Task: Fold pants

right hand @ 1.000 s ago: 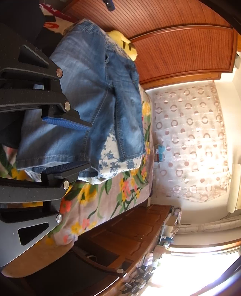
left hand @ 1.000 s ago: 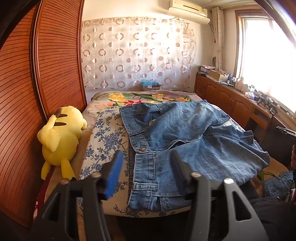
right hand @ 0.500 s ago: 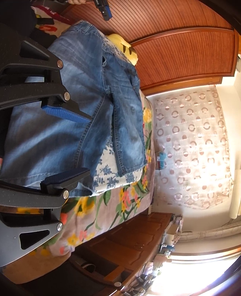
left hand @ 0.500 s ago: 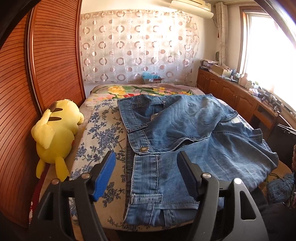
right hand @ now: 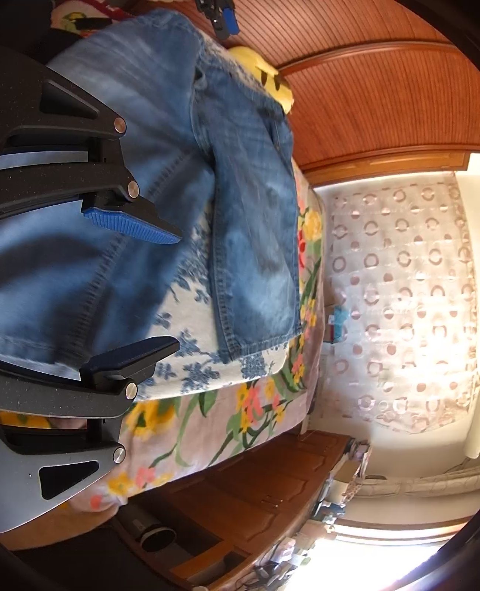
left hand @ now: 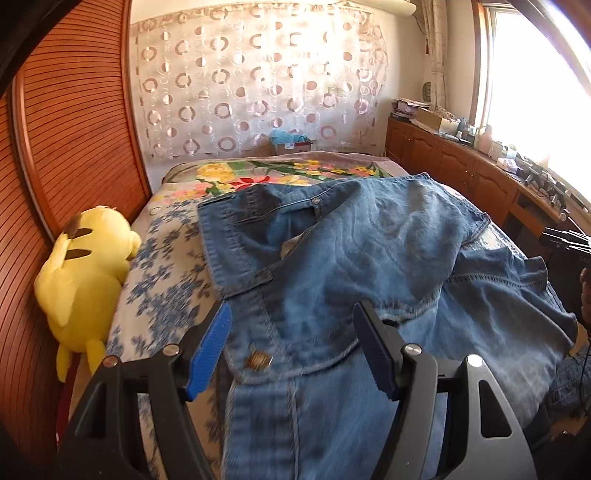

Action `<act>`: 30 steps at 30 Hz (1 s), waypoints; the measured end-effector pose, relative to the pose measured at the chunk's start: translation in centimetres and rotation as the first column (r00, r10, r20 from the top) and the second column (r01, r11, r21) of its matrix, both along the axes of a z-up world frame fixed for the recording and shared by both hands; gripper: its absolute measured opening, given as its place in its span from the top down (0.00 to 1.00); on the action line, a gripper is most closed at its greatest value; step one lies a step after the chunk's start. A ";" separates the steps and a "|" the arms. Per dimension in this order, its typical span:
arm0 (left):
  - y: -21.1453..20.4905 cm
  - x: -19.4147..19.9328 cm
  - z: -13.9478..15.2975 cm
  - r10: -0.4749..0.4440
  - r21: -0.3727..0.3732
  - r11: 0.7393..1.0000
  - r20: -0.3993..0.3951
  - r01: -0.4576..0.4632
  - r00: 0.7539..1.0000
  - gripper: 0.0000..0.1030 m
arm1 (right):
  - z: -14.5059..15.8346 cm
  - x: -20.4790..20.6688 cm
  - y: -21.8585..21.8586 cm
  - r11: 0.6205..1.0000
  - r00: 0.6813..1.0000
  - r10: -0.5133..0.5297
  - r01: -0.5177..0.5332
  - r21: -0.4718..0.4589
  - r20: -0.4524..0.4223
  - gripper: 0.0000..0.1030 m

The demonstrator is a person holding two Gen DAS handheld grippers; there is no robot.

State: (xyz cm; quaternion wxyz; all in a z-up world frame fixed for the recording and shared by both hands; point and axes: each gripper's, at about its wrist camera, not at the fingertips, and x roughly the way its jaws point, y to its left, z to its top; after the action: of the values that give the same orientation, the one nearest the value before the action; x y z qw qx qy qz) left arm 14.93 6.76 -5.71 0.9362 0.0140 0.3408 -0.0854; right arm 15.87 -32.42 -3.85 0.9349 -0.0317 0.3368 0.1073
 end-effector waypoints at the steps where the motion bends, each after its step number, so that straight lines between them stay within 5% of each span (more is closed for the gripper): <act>1: -0.3 0.5 0.0 -0.003 0.002 1.000 0.001 0.003 1.000 0.34 | 0.0 0.6 -0.1 1.000 1.000 -0.002 0.002 -0.006 -0.006 0.48; 13: -2.4 6.4 -3.1 -0.003 0.014 1.000 -0.044 0.003 0.999 0.34 | -2.0 10.3 -1.9 0.998 0.997 -0.023 0.019 -0.060 -0.078 0.48; 26: -1.5 6.6 -4.7 0.028 -0.022 0.999 -0.063 -0.030 0.998 0.34 | -5.6 16.1 -2.8 0.996 0.982 -0.052 0.038 -0.075 -0.182 0.48; 30: -0.9 6.6 -4.5 0.044 -0.040 0.998 -0.052 -0.046 0.998 0.34 | -5.9 16.6 -2.9 0.998 0.977 -0.038 0.027 -0.055 -0.211 0.64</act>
State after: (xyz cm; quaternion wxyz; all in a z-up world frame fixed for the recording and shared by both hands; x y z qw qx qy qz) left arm 21.49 5.82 -10.20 0.9289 -0.0154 0.3631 -0.0716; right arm 32.49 -35.29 -9.79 0.8942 -0.0387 0.4376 0.0859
